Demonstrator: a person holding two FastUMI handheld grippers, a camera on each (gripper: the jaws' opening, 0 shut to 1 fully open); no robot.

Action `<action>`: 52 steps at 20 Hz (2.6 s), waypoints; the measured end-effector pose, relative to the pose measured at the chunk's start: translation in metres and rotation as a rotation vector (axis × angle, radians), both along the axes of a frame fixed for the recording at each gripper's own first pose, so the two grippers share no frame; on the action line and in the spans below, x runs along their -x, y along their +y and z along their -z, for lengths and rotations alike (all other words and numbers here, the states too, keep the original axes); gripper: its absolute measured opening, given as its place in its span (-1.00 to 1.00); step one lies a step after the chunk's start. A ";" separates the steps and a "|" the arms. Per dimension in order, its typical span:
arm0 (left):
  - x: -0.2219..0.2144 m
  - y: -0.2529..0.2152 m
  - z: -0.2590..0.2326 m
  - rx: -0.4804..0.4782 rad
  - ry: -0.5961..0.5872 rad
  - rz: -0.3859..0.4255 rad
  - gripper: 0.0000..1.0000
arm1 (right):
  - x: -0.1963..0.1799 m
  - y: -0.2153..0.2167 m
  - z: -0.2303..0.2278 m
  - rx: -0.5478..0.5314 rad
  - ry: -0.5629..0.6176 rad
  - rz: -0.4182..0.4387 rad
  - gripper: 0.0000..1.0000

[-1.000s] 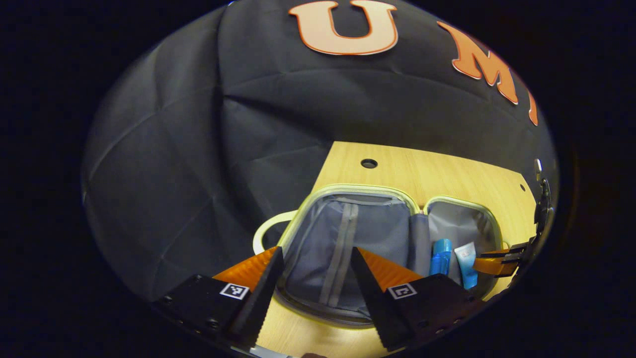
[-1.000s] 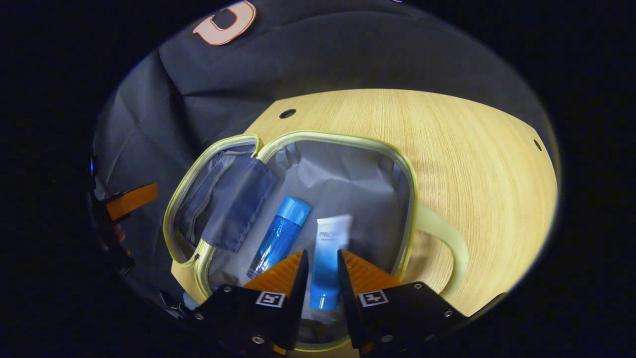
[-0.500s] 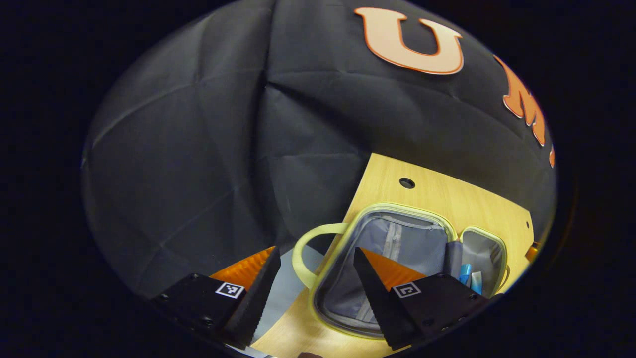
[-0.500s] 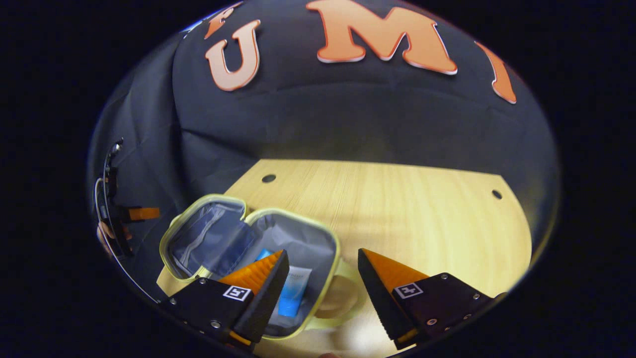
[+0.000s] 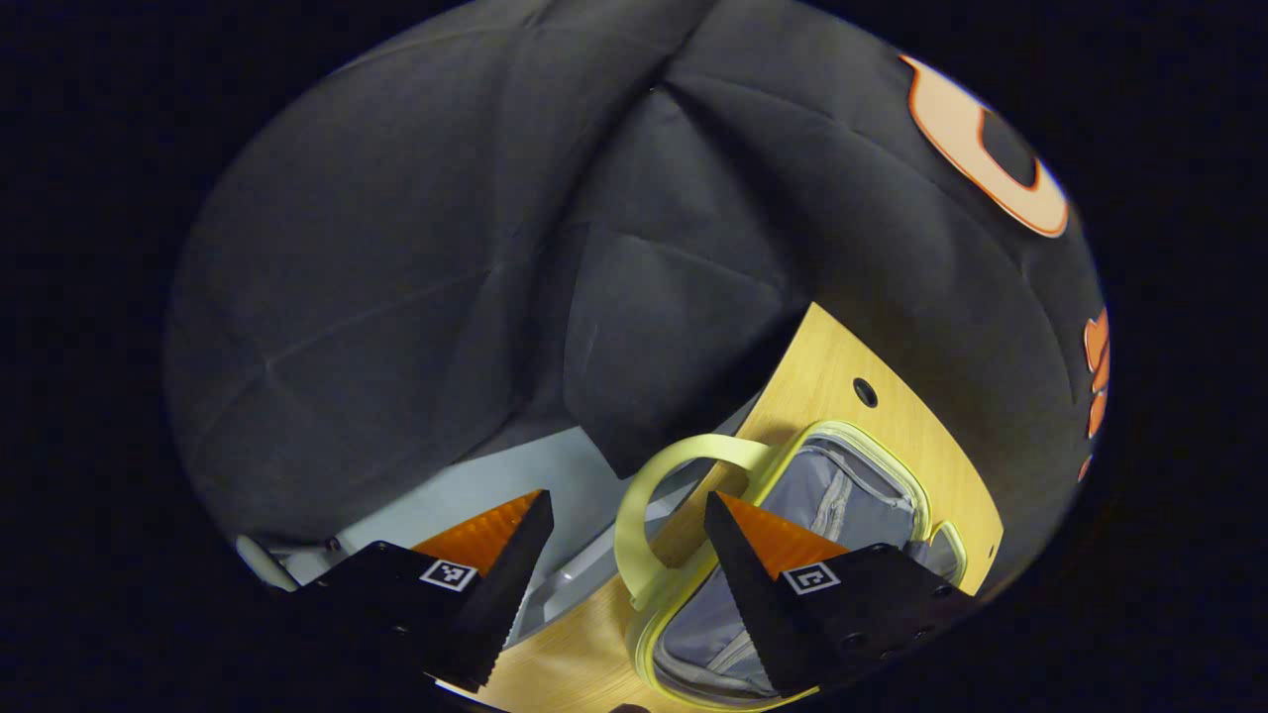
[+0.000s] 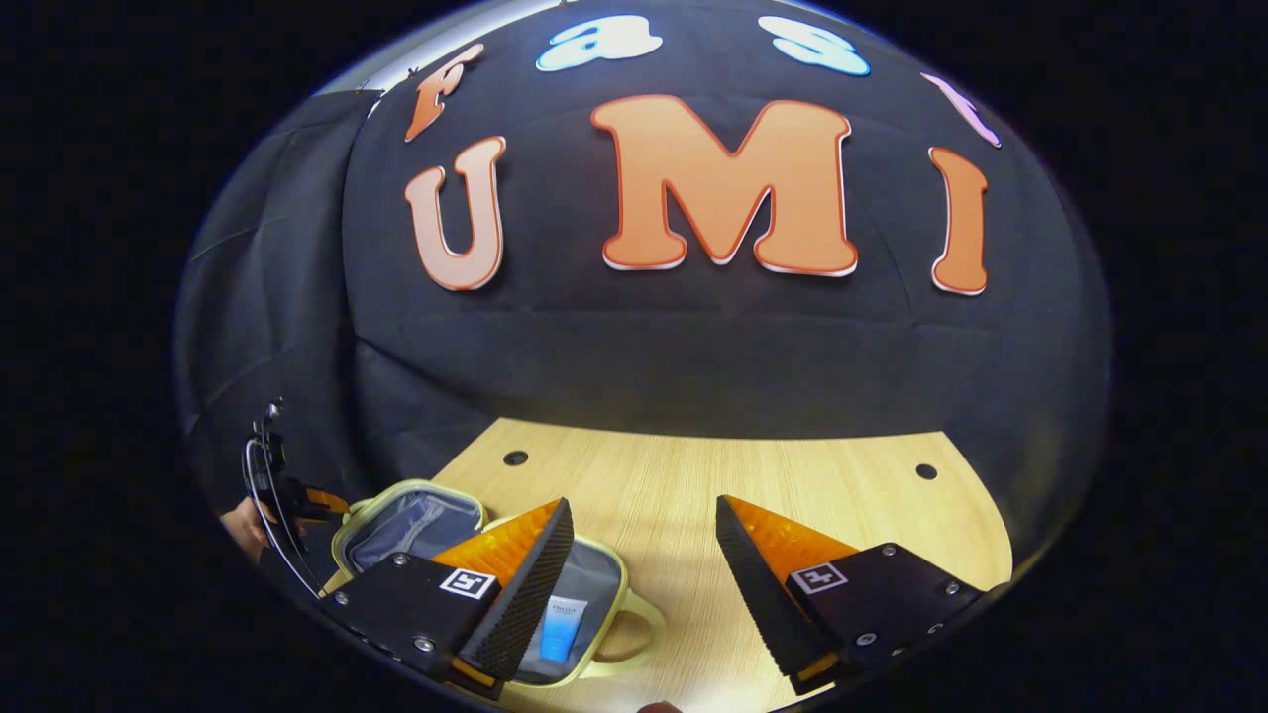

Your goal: First open the suitcase, pack the skin care products into it, and then close the suitcase.

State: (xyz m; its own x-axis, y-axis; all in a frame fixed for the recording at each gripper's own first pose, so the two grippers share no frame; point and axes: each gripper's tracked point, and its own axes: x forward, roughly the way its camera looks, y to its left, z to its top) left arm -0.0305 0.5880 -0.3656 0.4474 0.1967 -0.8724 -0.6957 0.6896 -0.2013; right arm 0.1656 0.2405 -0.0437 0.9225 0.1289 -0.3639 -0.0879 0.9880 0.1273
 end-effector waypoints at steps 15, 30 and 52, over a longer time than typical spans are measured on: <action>-0.012 -0.001 0.017 0.100 -0.003 0.004 -0.72 | 0.028 -0.044 -0.036 0.077 -0.084 0.013 0.87; -0.073 -0.092 -0.194 -0.273 -0.272 0.372 -0.96 | 0.029 -0.062 -0.045 0.069 -0.139 -0.074 0.87; -0.098 -0.369 -0.251 -0.229 -0.400 0.686 -0.96 | 0.033 -0.127 -0.021 0.058 -0.141 -0.126 0.87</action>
